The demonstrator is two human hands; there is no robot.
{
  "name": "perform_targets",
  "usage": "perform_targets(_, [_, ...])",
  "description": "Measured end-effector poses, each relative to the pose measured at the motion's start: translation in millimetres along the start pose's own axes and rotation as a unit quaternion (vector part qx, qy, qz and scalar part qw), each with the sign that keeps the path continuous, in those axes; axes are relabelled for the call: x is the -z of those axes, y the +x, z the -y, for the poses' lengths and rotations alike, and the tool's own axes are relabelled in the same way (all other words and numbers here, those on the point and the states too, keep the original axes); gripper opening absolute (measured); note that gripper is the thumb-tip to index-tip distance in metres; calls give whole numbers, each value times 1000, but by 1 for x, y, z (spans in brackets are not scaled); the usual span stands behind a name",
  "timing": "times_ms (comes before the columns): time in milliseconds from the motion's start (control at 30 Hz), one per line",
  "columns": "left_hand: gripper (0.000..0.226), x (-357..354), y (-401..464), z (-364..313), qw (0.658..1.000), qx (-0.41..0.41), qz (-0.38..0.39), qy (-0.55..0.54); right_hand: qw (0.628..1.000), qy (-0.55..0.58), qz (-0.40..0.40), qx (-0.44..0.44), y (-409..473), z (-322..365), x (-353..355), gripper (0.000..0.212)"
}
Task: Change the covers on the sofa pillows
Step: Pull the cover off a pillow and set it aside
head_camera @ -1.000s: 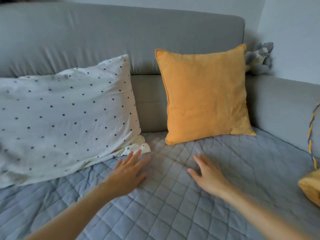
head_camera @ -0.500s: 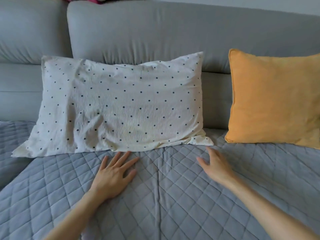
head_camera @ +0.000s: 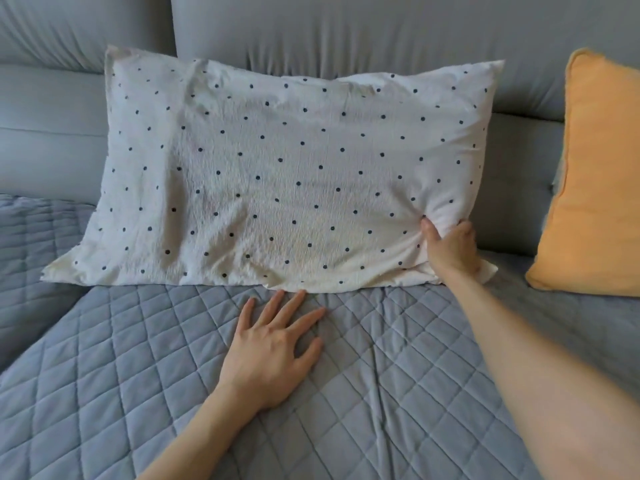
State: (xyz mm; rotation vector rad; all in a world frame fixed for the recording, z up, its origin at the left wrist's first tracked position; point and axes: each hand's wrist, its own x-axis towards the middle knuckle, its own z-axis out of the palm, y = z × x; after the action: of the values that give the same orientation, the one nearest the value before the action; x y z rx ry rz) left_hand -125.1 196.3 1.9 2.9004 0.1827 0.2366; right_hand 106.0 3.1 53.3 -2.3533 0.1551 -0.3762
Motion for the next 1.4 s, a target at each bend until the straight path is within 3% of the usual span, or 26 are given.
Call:
perform_targets(100, [72,0,0,-3,1000,3,5,14,999,31,21,34,-21,9,18,54])
perform_targets(233, [74,6,-5,-7,1000,0,-12,-13,993,21,81,80,-73,3,59,48])
perform_targets(400, [47,23,-39,-14,967,42,-103,-228,975,51,132,171,-141,12,135,42])
perform_targets(467, [54,29,-59,-16,949,54,-131,-281,965,79,117,222,-158,24,169,31])
perform_targets(567, [65,42,-79,-8,958,30,-201,-204,956,69,85,273,-156,25,218,20])
perform_targets(667, [76,64,-80,2,959,-29,-265,-101,966,-54,43,247,-124,-7,251,30])
perform_targets(733, [79,74,-75,2,969,-47,-241,-35,978,-153,43,135,-98,-44,262,30])
perform_targets(800, [82,76,-69,5,981,-42,-189,20,977,-191,96,24,-87,-78,261,30])
perform_targets(867, [93,68,-65,13,995,20,-101,10,972,-197,129,-7,-96,-96,249,38])
perform_targets(933, [100,61,-62,25,996,57,-71,8,973,-194,122,33,-120,-94,237,34])
perform_targets(1033, [109,63,-56,41,993,49,-99,43,967,-188,82,152,-161,-67,221,42])
perform_targets(1100, [101,74,-49,48,987,66,-131,64,949,-177,67,253,-177,-47,206,50])
perform_targets(1167, [81,85,-44,49,985,78,-131,75,926,-198,105,303,-180,-28,190,58])
perform_targets(1300, [41,98,-30,53,984,78,-133,91,897,-262,165,316,-181,-8,149,76])
perform_targets(1400, [20,103,-23,53,981,73,-173,55,876,-323,127,334,-187,-21,126,81])
